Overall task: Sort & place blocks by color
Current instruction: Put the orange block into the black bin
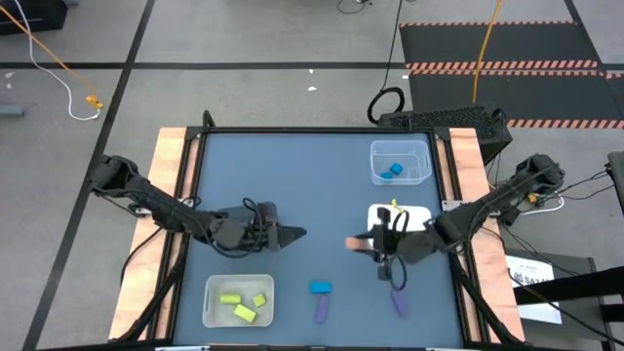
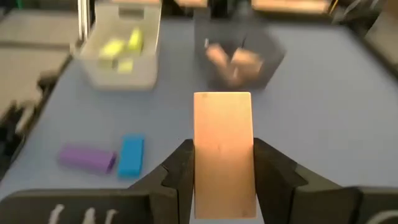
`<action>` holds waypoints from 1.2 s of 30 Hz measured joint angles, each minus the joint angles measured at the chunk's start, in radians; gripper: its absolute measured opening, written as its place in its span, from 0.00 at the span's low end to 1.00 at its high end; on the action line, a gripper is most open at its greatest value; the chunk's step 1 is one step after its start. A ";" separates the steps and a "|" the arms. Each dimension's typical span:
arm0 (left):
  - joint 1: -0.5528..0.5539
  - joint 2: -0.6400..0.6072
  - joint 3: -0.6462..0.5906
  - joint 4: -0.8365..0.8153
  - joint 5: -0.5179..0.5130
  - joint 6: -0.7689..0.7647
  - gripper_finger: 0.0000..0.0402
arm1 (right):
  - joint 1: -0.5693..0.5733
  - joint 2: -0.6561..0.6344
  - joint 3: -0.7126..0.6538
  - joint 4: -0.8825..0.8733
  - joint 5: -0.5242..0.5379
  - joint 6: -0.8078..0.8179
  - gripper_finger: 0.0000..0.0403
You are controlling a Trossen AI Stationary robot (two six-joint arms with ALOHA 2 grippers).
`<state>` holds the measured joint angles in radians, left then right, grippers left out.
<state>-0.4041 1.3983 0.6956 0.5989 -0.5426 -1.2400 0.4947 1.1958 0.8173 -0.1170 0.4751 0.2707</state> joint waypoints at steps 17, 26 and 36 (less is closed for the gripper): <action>0.143 0.001 0.000 0.218 0.097 0.479 0.64 | -0.191 0.066 0.002 0.519 -0.005 -0.234 0.27; 0.164 0.023 0.000 0.218 0.097 0.452 0.64 | -0.248 0.219 0.098 0.522 -0.004 -0.257 0.27; 0.168 0.023 0.000 0.141 0.098 0.389 0.64 | -0.294 0.327 0.182 0.526 -0.033 -0.328 0.27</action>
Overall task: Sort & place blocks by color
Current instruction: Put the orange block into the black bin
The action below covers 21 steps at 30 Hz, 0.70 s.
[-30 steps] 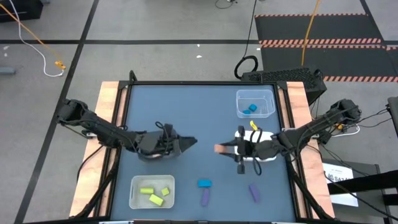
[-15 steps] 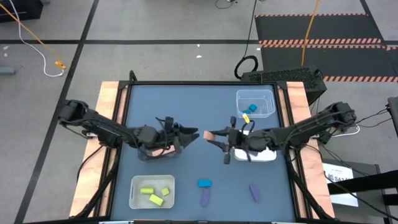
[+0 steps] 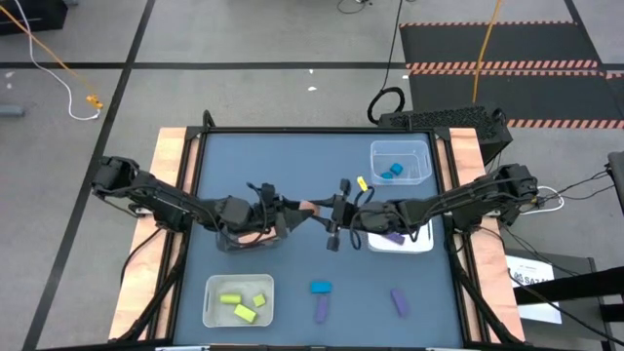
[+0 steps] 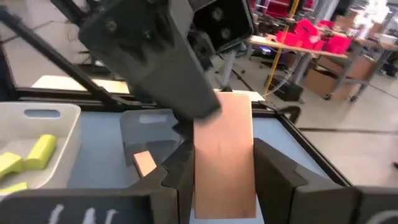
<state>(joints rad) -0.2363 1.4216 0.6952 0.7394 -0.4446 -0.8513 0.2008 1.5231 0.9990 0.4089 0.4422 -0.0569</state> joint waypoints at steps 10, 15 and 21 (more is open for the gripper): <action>0.007 0.000 0.000 -0.016 0.002 -0.004 0.42 | -0.010 0.004 0.001 0.000 -0.054 -0.060 0.39; 0.007 0.000 -0.002 -0.021 -0.001 -0.004 0.13 | -0.009 0.003 0.001 0.002 -0.053 -0.061 0.47; 0.007 0.000 -0.001 -0.003 0.001 -0.015 0.14 | 0.006 -0.068 0.001 -0.135 -0.055 -0.055 0.54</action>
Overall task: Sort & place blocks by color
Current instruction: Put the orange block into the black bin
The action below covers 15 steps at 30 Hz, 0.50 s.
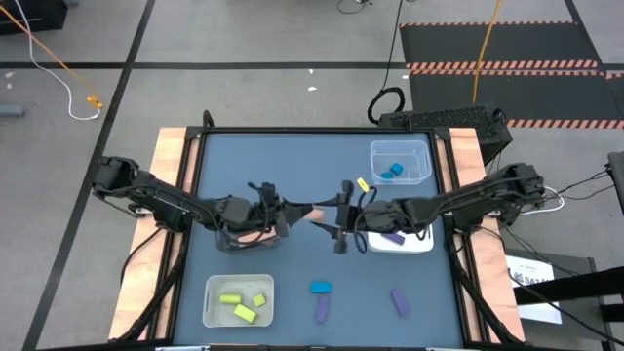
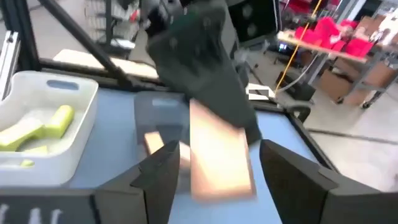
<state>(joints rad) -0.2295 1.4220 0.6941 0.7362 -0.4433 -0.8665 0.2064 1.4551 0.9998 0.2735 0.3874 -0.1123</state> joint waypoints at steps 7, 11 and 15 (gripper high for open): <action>0.013 0.000 0.001 0.156 -0.010 0.137 0.14 | -0.002 -0.175 0.000 -0.285 0.002 0.238 0.56; 0.026 0.000 0.001 0.356 0.000 0.282 0.14 | -0.002 -0.241 -0.001 -0.396 0.002 0.368 0.56; 0.028 -0.001 0.002 0.512 0.048 0.378 0.14 | -0.002 -0.272 -0.001 -0.446 0.003 0.441 0.56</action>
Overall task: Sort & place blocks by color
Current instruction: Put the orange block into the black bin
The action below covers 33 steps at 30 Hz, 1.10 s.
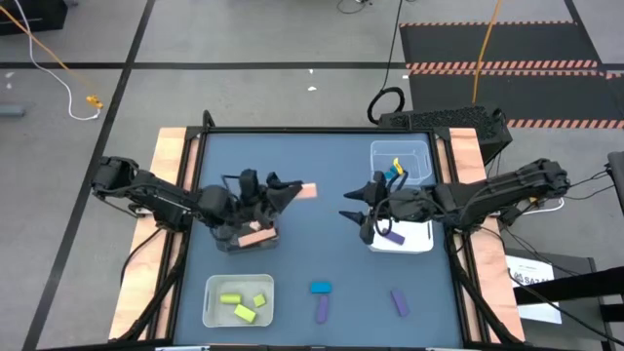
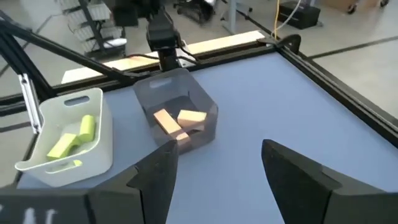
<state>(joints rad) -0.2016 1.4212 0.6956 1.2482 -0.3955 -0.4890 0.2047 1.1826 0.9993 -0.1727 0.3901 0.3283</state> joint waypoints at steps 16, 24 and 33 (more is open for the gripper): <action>-0.063 -0.049 0.000 -0.502 0.068 -0.359 0.14 | 0.009 -0.002 0.000 -0.105 -0.278 0.079 0.56; -0.133 -0.200 0.000 -1.095 0.067 -0.611 0.14 | 0.055 -0.003 -0.021 -0.167 -0.367 0.084 0.56; -0.215 -0.350 0.001 -1.535 -0.010 -0.821 0.14 | 0.117 -0.002 -0.166 -0.122 -0.508 0.283 0.56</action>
<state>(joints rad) -0.4166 1.0715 0.6968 -0.2872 -0.4051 -1.3095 0.3216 1.1805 0.8338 -0.2950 -0.1183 0.6110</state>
